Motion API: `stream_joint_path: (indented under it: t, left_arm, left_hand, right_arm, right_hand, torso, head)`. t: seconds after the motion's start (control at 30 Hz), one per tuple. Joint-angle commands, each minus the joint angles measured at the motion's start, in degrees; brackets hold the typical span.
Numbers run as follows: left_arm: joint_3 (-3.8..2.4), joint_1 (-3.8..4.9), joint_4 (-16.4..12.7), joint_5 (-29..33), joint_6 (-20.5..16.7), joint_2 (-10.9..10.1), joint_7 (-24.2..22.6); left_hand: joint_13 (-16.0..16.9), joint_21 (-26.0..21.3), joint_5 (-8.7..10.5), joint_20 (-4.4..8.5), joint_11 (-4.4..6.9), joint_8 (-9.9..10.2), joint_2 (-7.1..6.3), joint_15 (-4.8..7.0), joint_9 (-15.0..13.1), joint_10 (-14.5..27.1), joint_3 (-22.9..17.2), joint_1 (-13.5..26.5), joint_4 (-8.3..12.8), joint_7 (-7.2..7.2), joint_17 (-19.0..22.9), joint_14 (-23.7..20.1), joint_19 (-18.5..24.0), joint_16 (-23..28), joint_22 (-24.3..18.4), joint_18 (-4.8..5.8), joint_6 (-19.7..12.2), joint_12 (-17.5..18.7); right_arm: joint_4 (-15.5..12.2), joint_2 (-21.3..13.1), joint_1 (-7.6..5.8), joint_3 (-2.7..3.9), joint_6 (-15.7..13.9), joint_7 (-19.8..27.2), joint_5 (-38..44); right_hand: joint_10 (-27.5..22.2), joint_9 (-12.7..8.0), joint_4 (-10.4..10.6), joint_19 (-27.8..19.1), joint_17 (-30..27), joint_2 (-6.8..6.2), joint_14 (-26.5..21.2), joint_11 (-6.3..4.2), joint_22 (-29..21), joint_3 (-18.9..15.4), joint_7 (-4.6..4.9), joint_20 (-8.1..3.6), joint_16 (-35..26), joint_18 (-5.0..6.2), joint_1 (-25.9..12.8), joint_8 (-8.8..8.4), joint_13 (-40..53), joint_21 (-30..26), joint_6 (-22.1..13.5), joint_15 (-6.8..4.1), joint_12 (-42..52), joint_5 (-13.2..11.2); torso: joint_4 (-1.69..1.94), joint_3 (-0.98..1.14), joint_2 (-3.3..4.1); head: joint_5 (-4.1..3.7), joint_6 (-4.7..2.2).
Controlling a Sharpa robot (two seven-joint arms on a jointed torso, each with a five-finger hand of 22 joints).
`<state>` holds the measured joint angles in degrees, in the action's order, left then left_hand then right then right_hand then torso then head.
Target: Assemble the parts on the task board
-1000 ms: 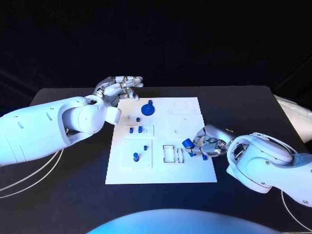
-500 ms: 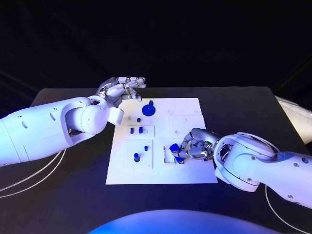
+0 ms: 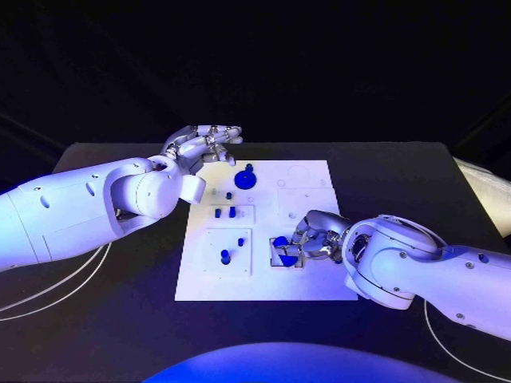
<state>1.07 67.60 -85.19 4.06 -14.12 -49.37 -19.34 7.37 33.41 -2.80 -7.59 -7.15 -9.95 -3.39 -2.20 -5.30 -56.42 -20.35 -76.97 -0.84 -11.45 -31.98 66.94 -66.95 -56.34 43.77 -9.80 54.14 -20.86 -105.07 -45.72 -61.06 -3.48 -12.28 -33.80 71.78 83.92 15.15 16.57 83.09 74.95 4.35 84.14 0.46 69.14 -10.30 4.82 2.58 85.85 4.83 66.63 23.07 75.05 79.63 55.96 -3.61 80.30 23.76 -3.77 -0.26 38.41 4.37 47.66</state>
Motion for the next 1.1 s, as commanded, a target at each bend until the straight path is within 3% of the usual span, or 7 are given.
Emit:
stream_joint_path:
  t: [0.03,0.17,0.27,0.6,0.8,0.93,1.1]
  left_arm:
    - [-0.03,0.0,-0.06,-0.35,1.13,0.12,-0.27]
    - [-0.03,0.0,-0.06,-0.35,1.14,0.11,-0.26]
    - [-0.03,0.0,-0.05,-0.35,1.13,0.09,-0.25]
    - [-0.03,0.0,-0.04,-0.35,1.18,0.08,-0.25]
    - [-0.03,0.0,0.0,-0.35,1.23,0.11,-0.25]
    - [-0.03,-0.01,0.03,-0.35,1.28,0.17,-0.25]
    - [-0.03,-0.01,0.06,-0.35,1.27,0.18,-0.25]
  left_hand:
    - [0.06,-0.21,-0.27,-0.32,0.01,-0.21,0.28,-0.04,0.09,0.51,0.31,0.0,0.15,0.03,0.09,-0.28,-0.06,-0.03,-0.09,-0.65,-0.26,-0.27]
    - [0.06,-0.21,-0.27,-0.32,0.01,-0.21,0.28,-0.04,0.09,0.51,0.31,0.0,0.15,0.03,0.09,-0.28,-0.06,-0.03,-0.09,-0.65,-0.26,-0.27]
    - [0.06,-0.21,-0.27,-0.32,0.01,-0.21,0.28,-0.04,0.09,0.51,0.31,0.0,0.15,0.03,0.09,-0.28,-0.06,-0.03,-0.09,-0.65,-0.26,-0.27]
    - [0.06,-0.21,-0.27,-0.32,0.01,-0.21,0.28,-0.04,0.09,0.51,0.31,0.0,0.15,0.03,0.09,-0.28,-0.06,-0.03,-0.09,-0.65,-0.26,-0.27]
    - [0.06,-0.21,-0.27,-0.32,0.01,-0.21,0.28,-0.04,0.09,0.51,0.31,0.0,0.15,0.03,0.09,-0.28,-0.06,-0.03,-0.09,-0.65,-0.26,-0.27]
    - [0.06,-0.21,-0.27,-0.32,0.01,-0.21,0.28,-0.04,0.09,0.51,0.31,0.0,0.15,0.03,0.09,-0.28,-0.06,-0.03,-0.09,-0.65,-0.26,-0.27]
    - [0.06,-0.21,-0.27,-0.32,0.01,-0.21,0.28,-0.04,0.09,0.51,0.31,0.0,0.15,0.03,0.09,-0.28,-0.06,-0.03,-0.09,-0.65,-0.26,-0.27]
  right_arm:
    - [0.2,0.38,-0.01,0.02,0.61,-0.39,1.14]
    - [0.44,0.58,-0.01,0.02,0.41,-0.37,1.52]
    - [0.67,0.66,0.0,0.01,0.07,-0.37,2.13]
    - [0.54,0.36,0.05,0.01,-0.49,0.04,3.3]
    - [0.12,0.25,0.17,0.0,0.44,0.71,4.18]
    - [0.27,0.48,0.2,-0.01,0.8,0.62,5.62]
    - [0.67,0.96,0.4,-0.05,0.8,0.35,7.11]
  right_hand:
    - [0.39,0.3,0.03,0.06,6.72,0.03,4.3,-0.52,0.03,-1.01,-0.4,-0.5,-0.25,-0.83,-1.36,0.34,5.61,0.27,-0.21,-0.43,-0.37,-3.92]
    - [-0.09,0.91,0.0,-0.07,6.18,0.01,4.18,-0.49,-0.19,-3.26,-0.36,-0.53,-0.6,-0.79,-3.94,0.58,4.95,0.1,-0.66,-0.41,-1.35,-11.9]
    - [-0.68,1.29,0.07,-0.18,5.86,-0.29,4.12,-0.39,-0.37,-4.71,-0.26,-0.48,-0.82,-0.75,-5.19,0.67,4.11,-0.04,-1.09,-0.34,-2.49,-15.34]
    - [-1.42,1.77,-0.49,-0.34,5.48,-0.59,4.03,-0.28,-0.61,-5.24,-0.18,-0.41,-1.11,-0.7,-3.74,0.82,3.02,-0.23,-1.58,-0.25,-3.99,-14.85]
    - [-1.29,2.68,-5.61,-0.27,5.61,-0.7,4.09,-0.47,-0.34,-3.38,-0.32,-0.52,-1.11,-0.73,4.75,1.61,3.14,-0.15,-1.4,-0.4,-4.15,-12.99]
    - [-1.2,3.18,-9.07,-0.18,5.79,0.31,4.12,-0.65,-0.07,-1.11,-0.47,-0.63,-1.04,-0.79,9.54,2.13,3.27,-0.04,-1.18,-0.55,-4.16,-16.11]
    - [-1.18,3.41,-10.89,-0.11,5.91,0.3,4.15,-0.73,0.14,-0.13,-0.56,-0.7,-0.99,-0.83,11.5,2.33,3.33,0.05,-1.11,-0.63,-4.2,-16.85]
  torso:
    - [-0.04,0.02,-0.01]
    - [-0.02,0.04,0.01]
    - [-0.07,0.06,-0.02]
    - [-0.08,0.11,0.01]
    - [-0.04,0.09,0.03]
    - [-0.03,0.08,0.0]
    - [-0.01,0.06,0.05]
  head:
    - [0.11,0.08]
    - [0.18,0.16]
    - [0.26,0.19]
    - [0.22,0.33]
    - [0.1,0.44]
    - [0.16,0.54]
    - [0.26,0.64]
